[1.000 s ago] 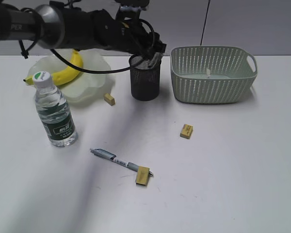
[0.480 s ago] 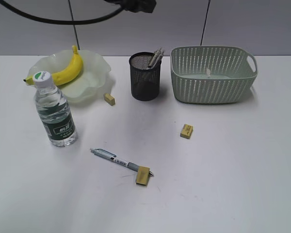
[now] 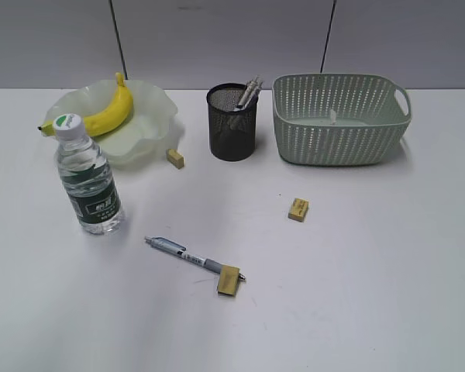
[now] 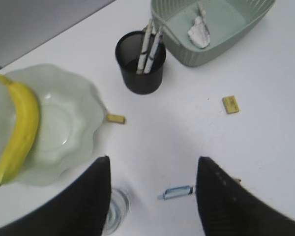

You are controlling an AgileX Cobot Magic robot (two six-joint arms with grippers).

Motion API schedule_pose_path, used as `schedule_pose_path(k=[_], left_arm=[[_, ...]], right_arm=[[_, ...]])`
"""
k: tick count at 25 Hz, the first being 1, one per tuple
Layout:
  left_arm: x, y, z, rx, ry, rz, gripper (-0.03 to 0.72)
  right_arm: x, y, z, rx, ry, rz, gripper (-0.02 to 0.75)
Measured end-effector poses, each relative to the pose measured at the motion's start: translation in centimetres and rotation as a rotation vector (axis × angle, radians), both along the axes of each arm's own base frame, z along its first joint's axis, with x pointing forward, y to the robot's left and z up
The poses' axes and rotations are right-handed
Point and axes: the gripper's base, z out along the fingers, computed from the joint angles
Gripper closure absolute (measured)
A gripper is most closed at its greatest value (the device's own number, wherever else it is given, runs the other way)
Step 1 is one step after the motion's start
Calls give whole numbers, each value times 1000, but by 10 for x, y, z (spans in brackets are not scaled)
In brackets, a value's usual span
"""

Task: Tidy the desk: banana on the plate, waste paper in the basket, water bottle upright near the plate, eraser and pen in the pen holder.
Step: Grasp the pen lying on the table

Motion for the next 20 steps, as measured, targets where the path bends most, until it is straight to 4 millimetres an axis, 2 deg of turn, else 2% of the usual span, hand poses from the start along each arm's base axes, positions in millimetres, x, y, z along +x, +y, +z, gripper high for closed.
schedule_pose_path(k=[4,6,10,13,16,20], left_arm=[[-22,22,23,3,-12,73,296],[-38,32,35,-21,-41,86,307],[-78,54,40,-33,-63,90,313],[-111,71,25,-18,-39,90,314],[-146,89,-4,-2,12,91,314],[-198,116,-33,-35,-22,95,314]], right_arm=[[0,0,0,0,0,0,227],[0,0,0,0,0,0,227],[0,0,0,0,0,0,227],[0,0,0,0,0,0,227],[0,0,0,0,0,0,227],[0,0,0,-3,-2,2,227]])
